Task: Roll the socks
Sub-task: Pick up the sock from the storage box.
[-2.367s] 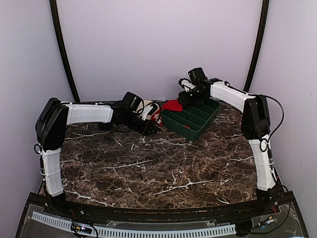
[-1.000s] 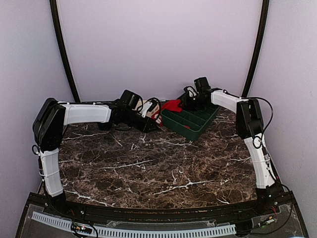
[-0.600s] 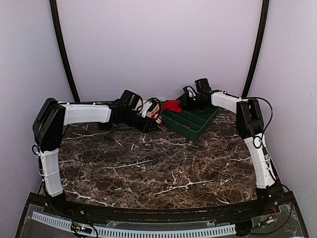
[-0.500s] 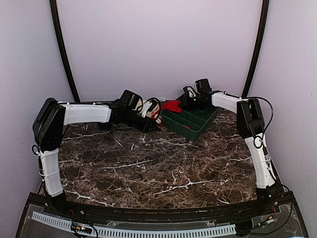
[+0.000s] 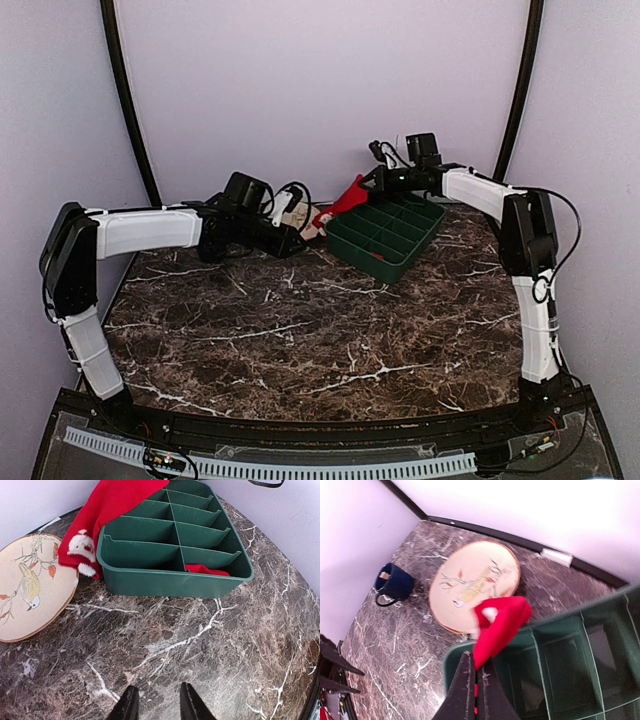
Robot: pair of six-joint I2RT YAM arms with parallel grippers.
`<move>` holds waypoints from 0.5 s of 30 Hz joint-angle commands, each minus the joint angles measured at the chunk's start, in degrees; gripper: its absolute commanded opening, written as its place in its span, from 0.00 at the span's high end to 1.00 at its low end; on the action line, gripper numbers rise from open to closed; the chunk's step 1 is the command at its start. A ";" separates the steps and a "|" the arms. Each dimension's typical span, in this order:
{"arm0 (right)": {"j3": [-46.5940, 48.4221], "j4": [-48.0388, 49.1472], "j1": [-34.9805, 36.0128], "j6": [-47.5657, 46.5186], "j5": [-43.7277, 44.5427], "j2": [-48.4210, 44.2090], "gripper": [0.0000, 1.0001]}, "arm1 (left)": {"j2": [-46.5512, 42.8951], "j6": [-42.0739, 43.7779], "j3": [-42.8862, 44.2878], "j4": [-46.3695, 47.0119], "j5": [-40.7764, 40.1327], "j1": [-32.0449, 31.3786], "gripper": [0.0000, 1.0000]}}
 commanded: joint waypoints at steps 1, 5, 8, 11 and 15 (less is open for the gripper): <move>0.16 -0.73 2.83 -6.35 -3.64 -5.04 1.00 | -7.13 -2.59 -4.04 2.77 -5.03 0.50 0.70; -1.27 -3.90 6.48 -10.38 -3.56 -8.75 1.00 | -12.46 -5.07 -10.08 5.88 -9.97 0.50 0.68; -2.82 -5.79 9.26 -12.35 -2.94 -11.76 1.00 | -16.97 -6.53 -14.64 8.39 -12.54 1.95 0.67; -4.41 -7.12 11.99 -12.98 -3.37 -14.69 1.00 | -21.27 -7.81 -18.88 10.51 -14.47 2.08 0.66; -5.12 -10.32 16.40 -13.60 -3.57 -17.90 1.00 | -27.07 -10.11 -24.53 12.05 -17.11 2.06 0.66</move>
